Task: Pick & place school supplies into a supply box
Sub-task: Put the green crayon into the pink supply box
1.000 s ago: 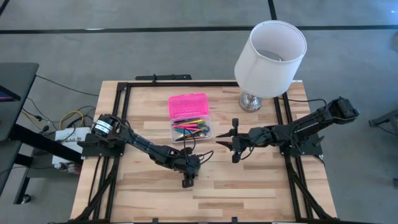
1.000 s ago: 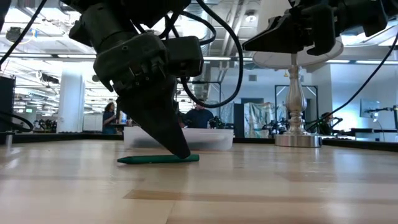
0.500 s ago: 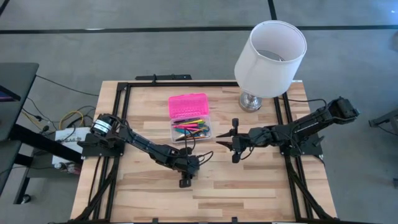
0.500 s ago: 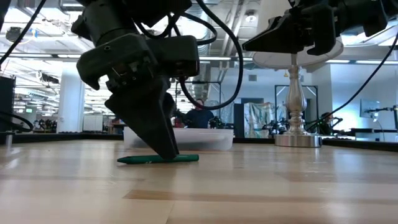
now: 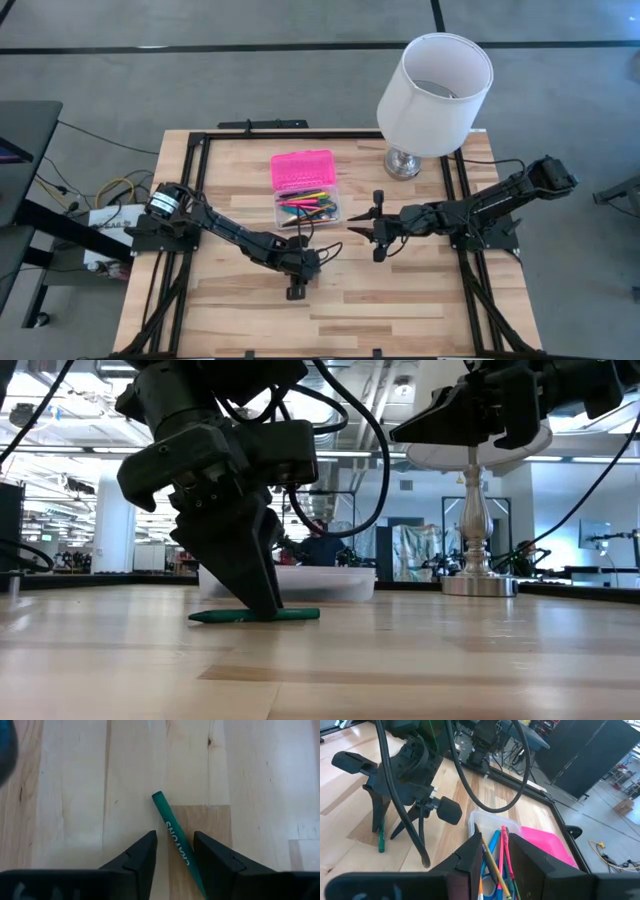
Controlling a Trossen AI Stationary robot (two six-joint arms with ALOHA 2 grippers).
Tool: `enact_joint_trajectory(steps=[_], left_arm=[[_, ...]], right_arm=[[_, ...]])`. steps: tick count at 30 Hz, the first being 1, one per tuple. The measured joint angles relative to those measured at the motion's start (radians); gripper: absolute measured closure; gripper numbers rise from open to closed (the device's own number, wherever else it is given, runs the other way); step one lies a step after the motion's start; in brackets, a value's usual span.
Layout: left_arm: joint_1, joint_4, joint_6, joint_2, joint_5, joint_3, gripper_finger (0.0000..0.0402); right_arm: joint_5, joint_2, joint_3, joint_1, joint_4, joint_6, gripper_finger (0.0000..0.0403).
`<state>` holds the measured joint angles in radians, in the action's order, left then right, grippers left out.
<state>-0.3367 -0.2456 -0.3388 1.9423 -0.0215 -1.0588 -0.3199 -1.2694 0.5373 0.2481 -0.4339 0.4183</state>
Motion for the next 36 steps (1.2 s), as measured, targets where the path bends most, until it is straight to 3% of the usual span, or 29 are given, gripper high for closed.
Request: enact_joint_trajectory(steps=[21, 36], left_arm=[[-0.003, -0.048, 0.159, -0.003, -0.036, -0.001, 0.0328], [0.001, -0.105, 0.161, -0.021, -0.02, -0.001, 0.0371]], right_arm=[[0.0, 0.0, 0.0, 0.0, 0.008, 0.0, 0.0312], [0.0, 0.0, 0.0, 0.0, 0.008, 0.0, 0.0312]])
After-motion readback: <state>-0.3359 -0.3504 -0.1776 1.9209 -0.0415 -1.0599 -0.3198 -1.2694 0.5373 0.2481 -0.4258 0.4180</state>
